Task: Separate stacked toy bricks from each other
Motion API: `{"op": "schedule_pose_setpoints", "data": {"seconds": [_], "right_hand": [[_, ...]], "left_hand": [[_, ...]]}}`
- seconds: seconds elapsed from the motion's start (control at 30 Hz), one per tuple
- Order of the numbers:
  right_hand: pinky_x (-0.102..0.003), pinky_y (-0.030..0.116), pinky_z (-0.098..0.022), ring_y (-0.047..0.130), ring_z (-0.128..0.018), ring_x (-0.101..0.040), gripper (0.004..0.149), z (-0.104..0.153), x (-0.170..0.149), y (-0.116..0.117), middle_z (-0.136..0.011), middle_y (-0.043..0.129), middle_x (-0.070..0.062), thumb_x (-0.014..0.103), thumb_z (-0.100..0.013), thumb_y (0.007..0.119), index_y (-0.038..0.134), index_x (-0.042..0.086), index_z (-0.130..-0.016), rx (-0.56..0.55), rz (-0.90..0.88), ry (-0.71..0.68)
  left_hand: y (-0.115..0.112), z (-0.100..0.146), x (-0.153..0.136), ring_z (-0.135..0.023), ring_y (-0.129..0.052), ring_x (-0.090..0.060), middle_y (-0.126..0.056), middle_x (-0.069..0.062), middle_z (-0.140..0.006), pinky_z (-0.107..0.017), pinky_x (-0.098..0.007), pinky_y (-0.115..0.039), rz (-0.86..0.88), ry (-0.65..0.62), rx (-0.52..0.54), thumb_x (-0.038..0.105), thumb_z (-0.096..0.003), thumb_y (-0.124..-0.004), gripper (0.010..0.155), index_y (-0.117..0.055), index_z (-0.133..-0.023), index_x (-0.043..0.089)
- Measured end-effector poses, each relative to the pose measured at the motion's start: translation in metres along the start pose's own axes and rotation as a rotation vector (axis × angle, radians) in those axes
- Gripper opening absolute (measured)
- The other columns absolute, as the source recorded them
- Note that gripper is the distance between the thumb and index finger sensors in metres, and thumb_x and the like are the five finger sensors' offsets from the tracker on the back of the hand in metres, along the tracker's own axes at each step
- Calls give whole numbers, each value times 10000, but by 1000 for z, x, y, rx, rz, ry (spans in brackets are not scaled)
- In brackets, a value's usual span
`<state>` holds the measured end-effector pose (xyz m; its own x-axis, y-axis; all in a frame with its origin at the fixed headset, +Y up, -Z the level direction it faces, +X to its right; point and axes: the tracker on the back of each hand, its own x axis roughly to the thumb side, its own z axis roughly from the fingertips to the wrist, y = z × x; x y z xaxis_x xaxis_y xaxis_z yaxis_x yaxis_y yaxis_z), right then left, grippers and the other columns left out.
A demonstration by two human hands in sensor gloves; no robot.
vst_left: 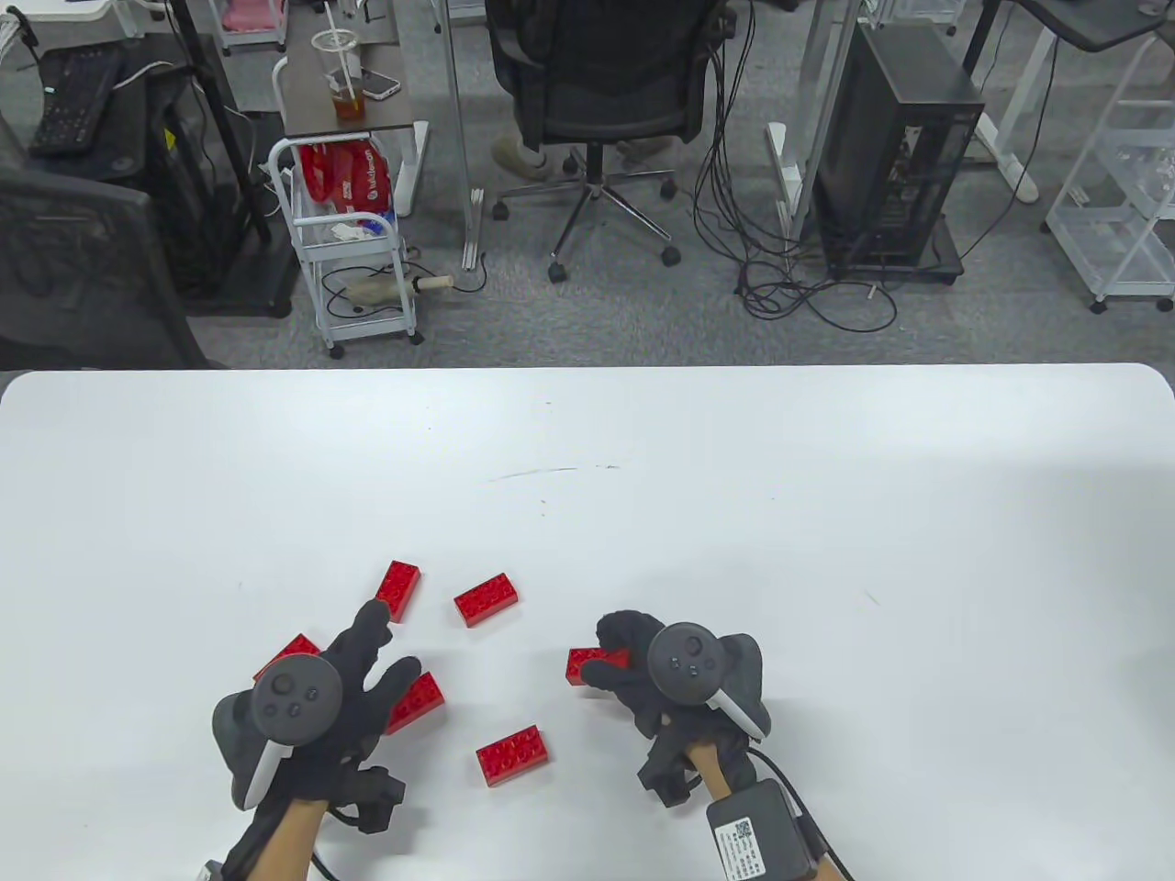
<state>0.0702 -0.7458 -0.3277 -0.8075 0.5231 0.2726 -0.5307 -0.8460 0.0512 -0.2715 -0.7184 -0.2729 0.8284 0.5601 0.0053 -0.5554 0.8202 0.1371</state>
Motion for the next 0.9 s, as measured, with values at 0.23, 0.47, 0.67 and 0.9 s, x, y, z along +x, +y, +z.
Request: {"op": "schedule_pose_setpoints", "data": {"seconds": [0.23,0.47,0.67,0.9], "right_hand": [[-260,947,-421,1025,-753,-244,572,-28,13,11,-983,804,-48,462,-474,795,643,241,-979,46,87,45],[-277,940,-408,1037,-755,-230,572,-44,23,22,-975,822,-29,475,-464,799,658,261,-976,74,185,61],[-330,924,-419,1043,-757,-221,564,-46,22,26,-964,847,-6,494,-448,785,687,299,-968,85,295,37],[-364,919,-424,1036,-793,-226,556,-43,30,30,-957,875,-11,460,-435,755,729,299,-967,82,510,-64]], "left_hand": [[0,-1,-1,-847,-952,-268,-837,-5,-1052,-737,-515,-688,1,0,-9,552,-435,-796,766,-603,-1117,261],[-2,-1,2,-845,-953,-268,-838,-3,-1051,-736,-515,-690,-8,-7,-28,553,-436,-796,766,-601,-1117,261],[-1,-2,0,-845,-953,-268,-839,-6,-1051,-736,-514,-689,0,1,-33,547,-435,-803,769,-602,-1118,258],[-4,-2,2,-847,-953,-265,-838,-1,-1052,-736,-512,-690,-21,-4,-38,542,-434,-808,768,-601,-1117,259]]}}
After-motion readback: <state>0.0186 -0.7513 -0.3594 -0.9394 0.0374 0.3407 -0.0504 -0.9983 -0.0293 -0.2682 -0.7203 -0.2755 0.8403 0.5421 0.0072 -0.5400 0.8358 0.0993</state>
